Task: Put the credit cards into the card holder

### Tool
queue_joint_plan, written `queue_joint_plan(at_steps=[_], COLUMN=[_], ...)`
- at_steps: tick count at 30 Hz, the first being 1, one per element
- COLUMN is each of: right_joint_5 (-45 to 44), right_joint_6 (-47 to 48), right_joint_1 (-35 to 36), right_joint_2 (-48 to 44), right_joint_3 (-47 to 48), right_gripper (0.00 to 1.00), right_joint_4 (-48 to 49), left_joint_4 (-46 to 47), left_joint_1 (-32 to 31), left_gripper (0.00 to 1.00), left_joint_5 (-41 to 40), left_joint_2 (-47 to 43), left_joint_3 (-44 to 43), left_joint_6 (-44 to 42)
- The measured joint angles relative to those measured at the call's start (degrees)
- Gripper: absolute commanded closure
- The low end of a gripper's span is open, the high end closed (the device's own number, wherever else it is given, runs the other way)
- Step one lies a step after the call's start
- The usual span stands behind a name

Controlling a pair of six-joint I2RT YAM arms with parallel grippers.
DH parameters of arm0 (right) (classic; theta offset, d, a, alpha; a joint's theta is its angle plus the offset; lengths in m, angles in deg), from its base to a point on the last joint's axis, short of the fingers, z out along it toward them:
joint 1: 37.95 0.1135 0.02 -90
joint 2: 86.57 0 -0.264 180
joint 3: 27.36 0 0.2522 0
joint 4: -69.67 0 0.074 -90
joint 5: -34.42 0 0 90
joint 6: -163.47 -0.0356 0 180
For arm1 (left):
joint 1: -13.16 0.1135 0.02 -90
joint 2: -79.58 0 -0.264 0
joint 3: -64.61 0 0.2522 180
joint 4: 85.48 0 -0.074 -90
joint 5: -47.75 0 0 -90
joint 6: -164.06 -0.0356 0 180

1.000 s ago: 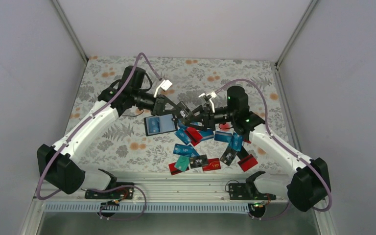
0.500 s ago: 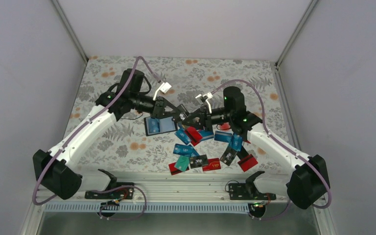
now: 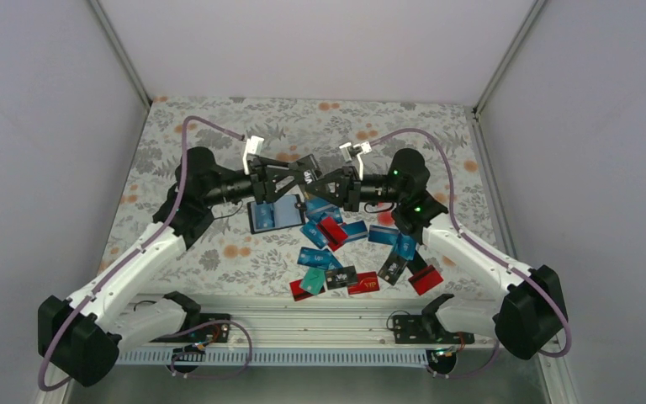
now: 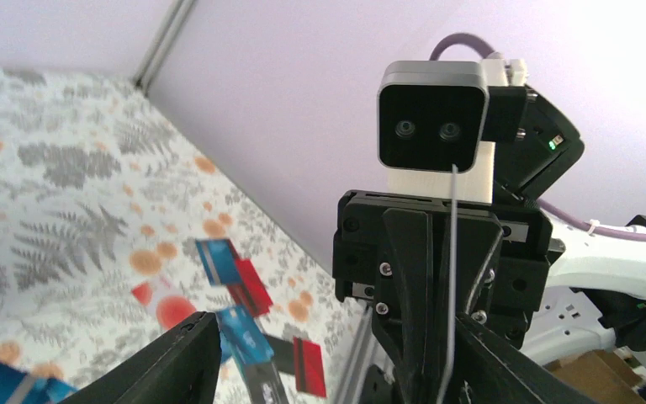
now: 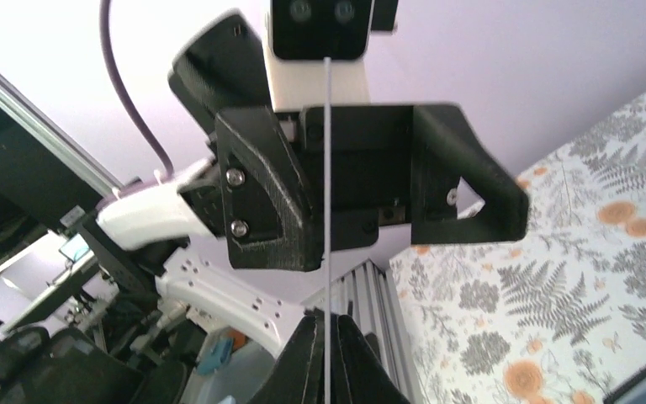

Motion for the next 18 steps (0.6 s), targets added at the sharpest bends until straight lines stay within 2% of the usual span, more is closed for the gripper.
queue_joint_plan(at_steps=[4, 8, 18], right_joint_5=[-1.8, -2.2, -1.4], right_joint_6=[-5.1, -8.2, -11.1], right_joint_1=[0.0, 0.0, 0.5], right_joint_2=[0.0, 0.0, 1.1], right_joint_3=[-0.1, -0.3, -0.3], right_gripper=[0.96, 0.96, 0.96], right_joint_4=[6.4, 10.3, 15.3], left_joint_4=[10.6, 17.0, 24.9], left_joint_1=[0.0, 0.0, -1.4], left_gripper=[0.46, 0.53, 0.69], left_joint_5=[-0.2, -0.1, 2.4], left_joint_2=[-1.8, -2.2, -0.2], left_joint_3=[4.1, 5.1, 5.1], left_joint_6=[5.7, 9.1, 12.3])
